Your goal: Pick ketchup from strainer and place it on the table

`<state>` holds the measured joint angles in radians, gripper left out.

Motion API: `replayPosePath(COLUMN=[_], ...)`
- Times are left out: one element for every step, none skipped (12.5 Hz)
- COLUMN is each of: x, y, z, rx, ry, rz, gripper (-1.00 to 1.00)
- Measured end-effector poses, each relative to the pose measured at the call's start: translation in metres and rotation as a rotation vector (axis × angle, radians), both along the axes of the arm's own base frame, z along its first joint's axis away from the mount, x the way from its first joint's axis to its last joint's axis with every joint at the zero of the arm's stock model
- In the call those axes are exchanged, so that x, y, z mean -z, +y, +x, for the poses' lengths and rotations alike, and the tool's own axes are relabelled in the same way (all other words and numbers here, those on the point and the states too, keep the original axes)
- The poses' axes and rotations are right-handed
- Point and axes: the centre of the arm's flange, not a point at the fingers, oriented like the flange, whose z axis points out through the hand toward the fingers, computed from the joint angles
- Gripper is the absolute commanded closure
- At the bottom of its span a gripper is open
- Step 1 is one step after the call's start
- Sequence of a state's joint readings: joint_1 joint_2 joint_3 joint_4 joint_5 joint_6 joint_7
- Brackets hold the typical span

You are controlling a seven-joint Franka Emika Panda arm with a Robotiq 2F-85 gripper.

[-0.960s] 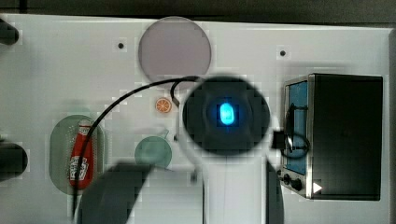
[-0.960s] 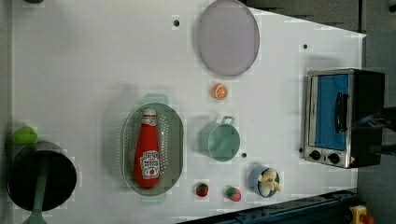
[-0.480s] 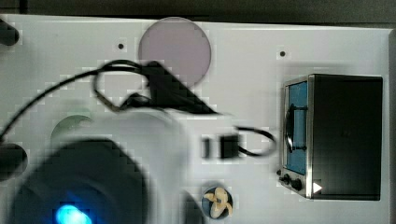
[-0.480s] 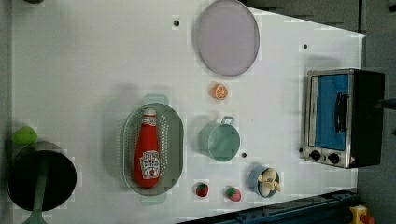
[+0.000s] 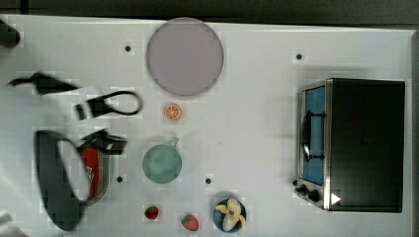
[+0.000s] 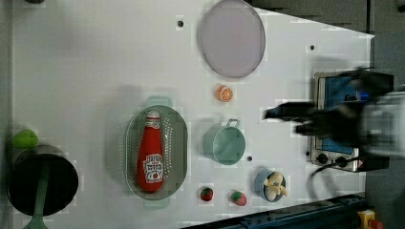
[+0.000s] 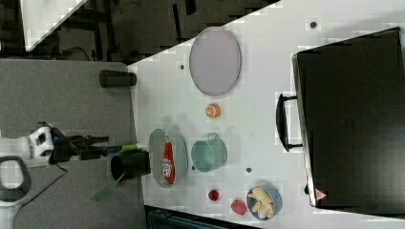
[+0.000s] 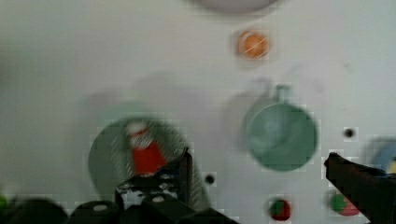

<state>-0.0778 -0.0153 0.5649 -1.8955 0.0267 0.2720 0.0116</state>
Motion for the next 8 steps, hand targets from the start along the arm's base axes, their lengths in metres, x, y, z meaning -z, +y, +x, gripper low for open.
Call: replayPosePath(x=[0.020,0.038,0.051,0.063,0.072,0.079,0.085,0.092], y=[0.027,0.050,0.070,0.087,0.100,0.112,0.123,0.131], z=[-0.011,-0.023,-0.033,-0.043,-0.051,-0.058,-0.062,-0.066], rx=[-0.056,-0.106,-0.148,-0.186,-0.221,-0.259,-0.291,-0.312], ry=[0.022,0.054,0.068,0.076,0.068,0.046,0.024,0.000], rz=[0.005,0.009,0.022,0.030,0.031,0.033,0.038,0.056], gripper=[-1.00,-1.00,-1.00,-1.00,-1.00,-1.00,-1.00,-1.00])
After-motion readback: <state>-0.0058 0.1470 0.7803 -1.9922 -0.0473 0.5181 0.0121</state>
